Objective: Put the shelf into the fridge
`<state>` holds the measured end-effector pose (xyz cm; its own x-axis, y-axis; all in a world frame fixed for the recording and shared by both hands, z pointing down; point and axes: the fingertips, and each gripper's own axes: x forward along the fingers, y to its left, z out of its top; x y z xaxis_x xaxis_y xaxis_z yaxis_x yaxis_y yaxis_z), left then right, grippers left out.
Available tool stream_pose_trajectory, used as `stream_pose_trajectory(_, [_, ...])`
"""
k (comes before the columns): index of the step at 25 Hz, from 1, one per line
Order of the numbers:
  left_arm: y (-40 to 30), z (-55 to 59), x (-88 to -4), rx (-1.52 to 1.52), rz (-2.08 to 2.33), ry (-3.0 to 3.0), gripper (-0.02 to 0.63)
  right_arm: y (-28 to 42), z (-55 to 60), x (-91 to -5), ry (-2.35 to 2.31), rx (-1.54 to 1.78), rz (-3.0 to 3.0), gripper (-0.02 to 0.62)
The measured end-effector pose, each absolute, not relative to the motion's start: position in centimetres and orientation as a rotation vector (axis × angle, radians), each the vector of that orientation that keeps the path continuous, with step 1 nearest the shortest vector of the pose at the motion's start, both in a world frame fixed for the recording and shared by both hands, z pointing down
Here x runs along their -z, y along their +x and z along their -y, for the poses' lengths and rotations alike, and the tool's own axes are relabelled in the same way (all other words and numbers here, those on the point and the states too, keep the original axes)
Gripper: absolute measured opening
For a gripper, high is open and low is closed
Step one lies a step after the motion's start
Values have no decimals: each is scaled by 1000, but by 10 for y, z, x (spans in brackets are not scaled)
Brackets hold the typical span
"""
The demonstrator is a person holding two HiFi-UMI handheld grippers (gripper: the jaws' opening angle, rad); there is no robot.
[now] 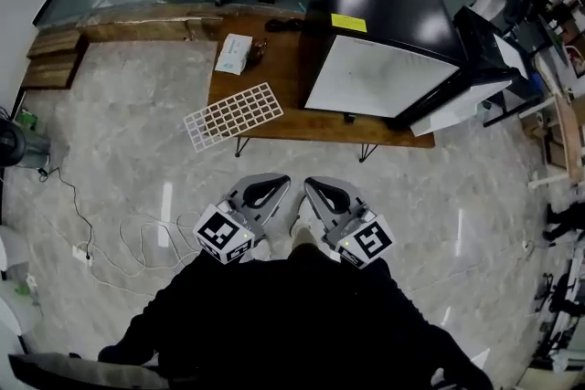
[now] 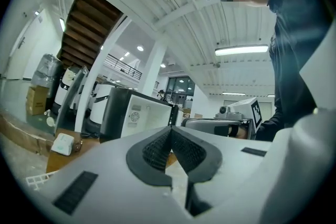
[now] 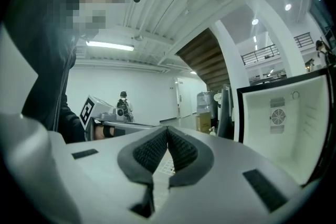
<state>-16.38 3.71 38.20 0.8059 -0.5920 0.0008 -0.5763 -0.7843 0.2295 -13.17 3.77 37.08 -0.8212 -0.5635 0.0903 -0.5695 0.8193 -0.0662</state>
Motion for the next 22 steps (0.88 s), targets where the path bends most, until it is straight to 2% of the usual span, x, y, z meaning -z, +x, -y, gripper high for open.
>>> stream_pose_trajectory(13, [-207,68,-394,99,1409,2565,6,-180,77,-379,388,-96,3090,8])
stream_pose_trajectory(22, [-228,104,-404,150,1674,2360,6,-208,113,-387,22,-130,3125,8])
